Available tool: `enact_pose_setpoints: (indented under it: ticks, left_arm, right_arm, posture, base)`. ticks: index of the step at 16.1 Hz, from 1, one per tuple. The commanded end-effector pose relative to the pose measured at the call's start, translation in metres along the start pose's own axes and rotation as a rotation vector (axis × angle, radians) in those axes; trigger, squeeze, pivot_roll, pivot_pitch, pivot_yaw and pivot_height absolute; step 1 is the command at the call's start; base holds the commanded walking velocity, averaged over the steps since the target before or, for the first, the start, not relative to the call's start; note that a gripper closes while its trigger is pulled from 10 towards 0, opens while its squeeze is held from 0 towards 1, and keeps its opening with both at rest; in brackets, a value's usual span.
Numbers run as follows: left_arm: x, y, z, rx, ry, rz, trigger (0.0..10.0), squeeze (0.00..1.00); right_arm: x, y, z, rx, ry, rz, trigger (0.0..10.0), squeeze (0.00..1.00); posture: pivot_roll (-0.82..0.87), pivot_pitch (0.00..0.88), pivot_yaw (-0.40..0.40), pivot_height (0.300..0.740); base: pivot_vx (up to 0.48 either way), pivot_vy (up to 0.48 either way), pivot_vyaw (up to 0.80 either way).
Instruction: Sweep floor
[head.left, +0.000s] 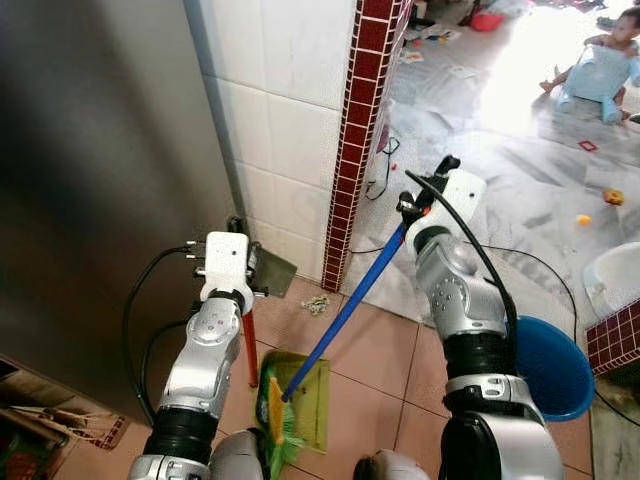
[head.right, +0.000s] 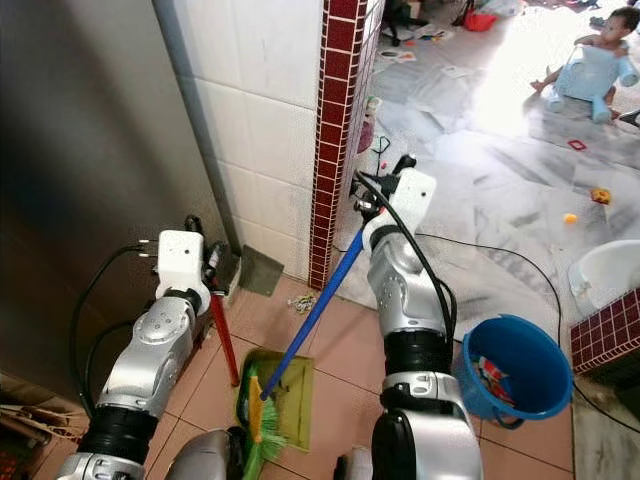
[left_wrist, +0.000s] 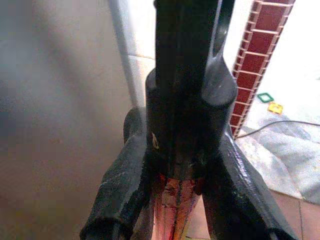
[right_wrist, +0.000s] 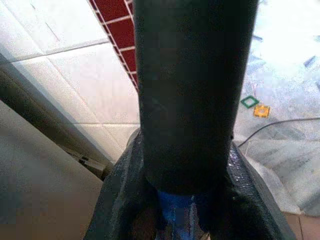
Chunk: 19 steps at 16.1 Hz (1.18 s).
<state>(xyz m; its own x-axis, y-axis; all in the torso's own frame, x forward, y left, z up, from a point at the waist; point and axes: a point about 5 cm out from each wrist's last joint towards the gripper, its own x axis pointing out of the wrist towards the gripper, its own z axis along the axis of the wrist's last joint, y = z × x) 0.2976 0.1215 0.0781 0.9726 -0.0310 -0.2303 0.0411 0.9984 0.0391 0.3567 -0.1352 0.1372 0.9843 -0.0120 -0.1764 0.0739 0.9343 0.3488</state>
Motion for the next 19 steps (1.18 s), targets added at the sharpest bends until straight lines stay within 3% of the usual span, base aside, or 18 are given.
enact_pose_setpoints:
  ticks: [1, 3, 5, 7, 9, 14, 19]
  left_arm:
    - [-0.001, -0.002, -0.014, -0.025, 0.078, 0.010, 10.0, 0.00]
    - [-0.001, 0.000, -0.010, -0.077, 0.064, 0.036, 10.0, 0.00]
    - [0.000, 0.005, -0.006, -0.068, 0.016, 0.054, 10.0, 0.00]
    - [0.001, 0.008, 0.005, -0.112, -0.042, 0.084, 10.0, 0.00]
    - [0.000, 0.010, 0.011, -0.121, -0.069, 0.099, 10.0, 0.00]
    - [-0.004, 0.020, 0.009, -0.152, -0.093, 0.135, 10.0, 0.00]
    - [-0.004, 0.019, 0.010, -0.155, -0.103, 0.126, 10.0, 0.00]
  right_arm:
    - [0.002, 0.004, 0.014, 0.006, -0.068, 0.029, 10.0, 0.00]
    - [0.002, 0.007, 0.024, -0.058, -0.125, 0.083, 10.0, 0.00]
    - [-0.004, 0.028, 0.045, -0.287, -0.277, 0.284, 10.0, 0.00]
    - [-0.012, 0.041, 0.053, -0.453, -0.365, 0.449, 10.0, 0.00]
    - [-0.018, 0.039, 0.047, -0.541, -0.389, 0.507, 10.0, 0.00]
    - [-0.035, 0.041, 0.028, -0.694, -0.451, 0.597, 10.0, 0.00]
    - [-0.038, 0.043, 0.025, -0.746, -0.480, 0.638, 10.0, 0.00]
  posture:
    - [-0.07, 0.039, -0.002, 0.740]
    - [-0.07, 0.033, -0.003, 0.740]
    - [-0.06, 0.026, -0.006, 0.740]
    - [-0.06, 0.017, -0.013, 0.740]
    - [-0.05, 0.014, -0.020, 0.740]
    - [-0.05, 0.009, -0.017, 0.740]
    - [-0.05, 0.010, -0.013, 0.740]
  base:
    - [0.000, 0.000, 0.00]
    - [0.000, 0.000, 0.00]
    - [0.000, 0.000, 0.00]
    - [0.000, 0.000, 0.00]
    - [0.000, 0.000, 0.00]
    - [0.000, 0.000, 0.53]
    - [0.000, 0.000, 0.48]
